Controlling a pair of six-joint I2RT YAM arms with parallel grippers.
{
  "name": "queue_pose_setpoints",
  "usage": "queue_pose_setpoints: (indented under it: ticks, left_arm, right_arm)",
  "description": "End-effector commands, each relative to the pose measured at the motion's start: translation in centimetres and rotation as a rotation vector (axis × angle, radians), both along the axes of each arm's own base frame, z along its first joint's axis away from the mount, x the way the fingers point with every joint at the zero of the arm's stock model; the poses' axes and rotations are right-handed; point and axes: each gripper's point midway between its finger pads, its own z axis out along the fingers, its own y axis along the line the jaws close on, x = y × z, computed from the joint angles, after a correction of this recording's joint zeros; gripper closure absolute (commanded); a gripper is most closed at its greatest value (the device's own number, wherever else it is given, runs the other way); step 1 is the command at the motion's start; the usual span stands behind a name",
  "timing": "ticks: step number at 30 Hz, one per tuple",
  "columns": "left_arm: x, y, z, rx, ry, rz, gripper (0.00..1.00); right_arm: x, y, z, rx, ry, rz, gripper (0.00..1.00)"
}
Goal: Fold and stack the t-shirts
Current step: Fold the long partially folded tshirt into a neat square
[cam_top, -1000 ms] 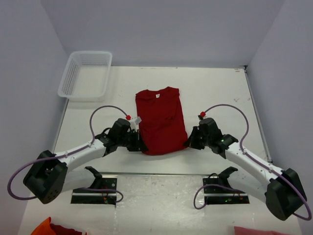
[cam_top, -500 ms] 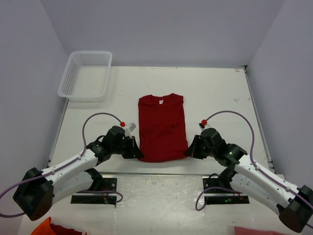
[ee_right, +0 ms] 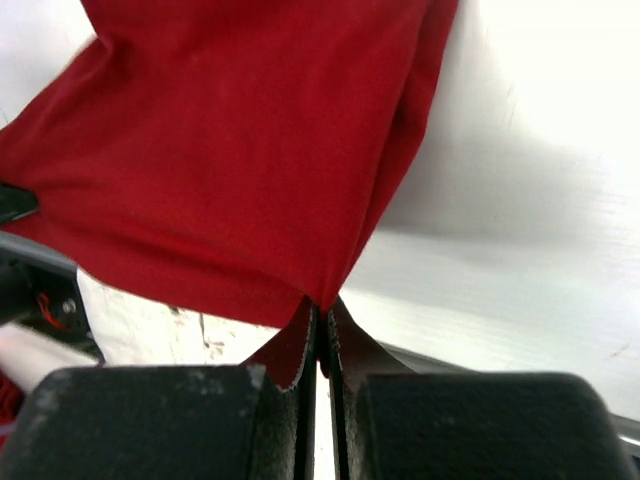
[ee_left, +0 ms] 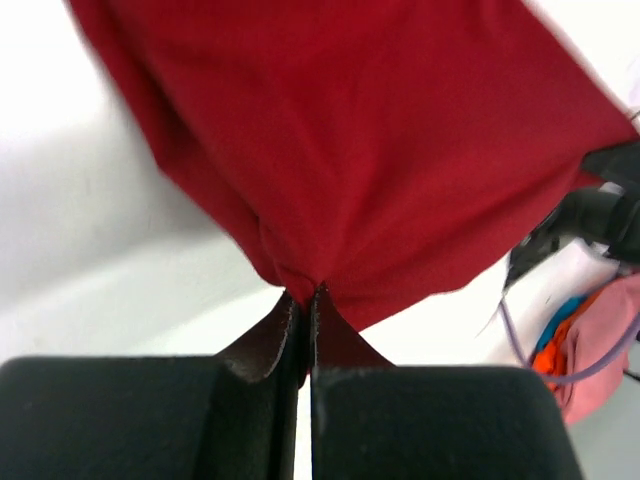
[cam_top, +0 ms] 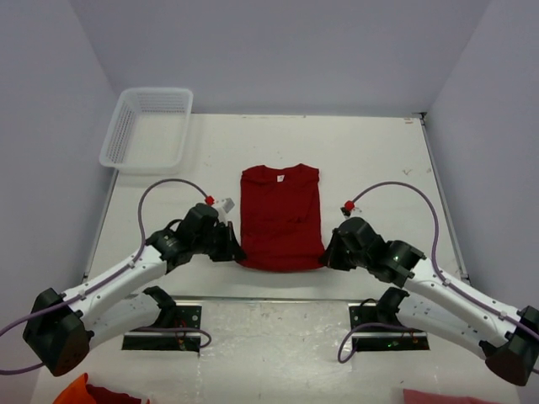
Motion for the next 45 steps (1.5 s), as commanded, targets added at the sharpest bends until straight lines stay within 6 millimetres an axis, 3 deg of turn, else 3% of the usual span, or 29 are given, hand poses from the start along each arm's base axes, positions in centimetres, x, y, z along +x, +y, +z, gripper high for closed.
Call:
queue_pose_setpoints:
  ticks: [1,2,4,5,7,8,10,11,13,14,16,17,19,20,21,22,23,25,28,29,34,35,37,39,41,42,43,44,45]
  left_arm:
    - [4.4,0.0,4.7,0.080,-0.157,0.042,1.00]
    - [5.1,-0.4,4.8,0.096,-0.156,0.036,1.00]
    - [7.4,-1.5,7.8,0.095,-0.221,0.033,1.00]
    - [8.3,-2.0,7.3,0.117,-0.209,0.026,1.00]
    - [11.0,-2.5,9.4,0.114,-0.255,0.042,1.00]
    - [12.0,-2.8,8.8,0.125,-0.235,0.039,1.00]
    - [15.3,-2.5,10.4,0.147,-0.306,0.076,1.00]
    - [16.6,-2.5,8.7,0.178,-0.267,0.081,1.00]
    - [19.8,-1.8,8.5,0.177,-0.281,0.117,1.00]
    - [20.8,-1.8,6.0,0.214,-0.225,0.119,1.00]
    - [23.8,-1.4,5.7,0.226,-0.257,0.157,1.00]
    - [24.8,-1.2,3.3,0.249,-0.219,0.156,1.00]
    - [27.8,-0.5,2.6,0.252,-0.222,0.176,1.00]
    - [28.8,-0.4,-0.8,0.284,-0.169,0.170,1.00]
    - [31.2,-0.3,-0.2,0.267,-0.193,0.183,1.00]
    - [32.5,-0.2,-0.7,0.274,-0.212,0.173,1.00]
    - [33.6,-0.3,-1.8,0.275,-0.232,0.166,0.96]
    - [36.8,0.0,-0.2,0.258,-0.374,0.201,0.83]
    - [39.7,1.0,2.7,0.276,-0.558,0.234,0.61]
    - [40.0,1.1,3.7,0.277,-0.593,0.233,0.41]
    - [40.5,0.8,10.5,0.246,-0.797,0.235,0.00]
    - [40.0,1.1,12.7,0.232,-0.828,0.256,0.00]
    - [38.8,1.0,14.0,0.206,-0.816,0.260,0.00]
    - [38.0,-0.3,14.0,0.140,-0.768,0.217,0.00]
    - [36.4,-1.8,11.3,0.098,-0.644,0.142,0.32]
    - [35.7,-2.5,10.2,0.053,-0.580,0.134,0.60]
    - [35.3,-3.1,8.8,0.023,-0.538,0.122,1.00]
    - [34.1,-3.8,6.6,-0.013,-0.482,0.089,1.00]
    - [32.9,-5.8,6.6,-0.136,-0.452,0.009,1.00]
  right_arm:
    - [3.7,-0.7,3.9,-0.117,-0.132,-0.051,1.00]
    - [5.0,0.1,6.3,-0.104,-0.178,-0.054,1.00]
    - [7.1,0.5,6.6,-0.170,-0.183,-0.033,1.00]
    - [9.0,0.7,8.4,-0.157,-0.215,-0.055,1.00]
    - [11.2,1.4,9.3,-0.155,-0.231,-0.022,1.00]
    - [13.4,1.3,9.9,-0.158,-0.240,-0.040,1.00]
    - [15.7,1.6,10.6,-0.146,-0.260,-0.011,1.00]
    - [17.4,2.3,10.5,-0.144,-0.242,0.002,1.00]
    - [20.4,1.5,9.8,-0.152,-0.232,-0.002,1.00]
    - [22.6,1.6,8.4,-0.147,-0.184,0.000,1.00]
    - [24.5,1.6,6.5,-0.160,-0.136,0.020,1.00]
    - [26.1,1.4,6.5,-0.148,-0.137,0.011,1.00]
    - [28.1,1.7,2.2,-0.153,-0.044,0.037,1.00]
    - [30.3,1.5,2.7,-0.143,-0.062,0.024,1.00]
    - [31.5,1.8,-0.9,-0.152,0.001,0.052,1.00]
    - [32.1,1.3,-1.8,-0.178,0.030,0.067,1.00]
    - [34.6,0.9,-0.7,-0.179,-0.024,0.054,0.97]
    - [37.1,0.3,-1.3,-0.198,-0.068,0.047,0.79]
    - [39.7,-0.4,1.9,-0.161,-0.167,0.034,0.62]
    - [40.6,-0.8,3.1,-0.167,-0.207,0.032,0.30]
    - [41.6,-3.2,6.0,-0.237,-0.268,0.009,0.21]
    - [40.7,-3.4,6.8,-0.236,-0.278,0.005,0.14]
    - [39.5,-3.2,6.5,-0.231,-0.260,0.016,0.13]
    - [38.2,-2.9,7.2,-0.203,-0.247,0.016,0.12]
    - [36.9,-2.5,6.3,-0.184,-0.197,0.021,0.19]
    - [36.3,-2.0,5.8,-0.149,-0.167,0.026,0.64]
    - [35.5,-1.5,5.0,-0.122,-0.136,0.041,1.00]
    - [35.0,-1.1,4.3,-0.096,-0.106,0.046,1.00]
    - [33.9,1.0,3.6,0.015,-0.053,0.106,1.00]
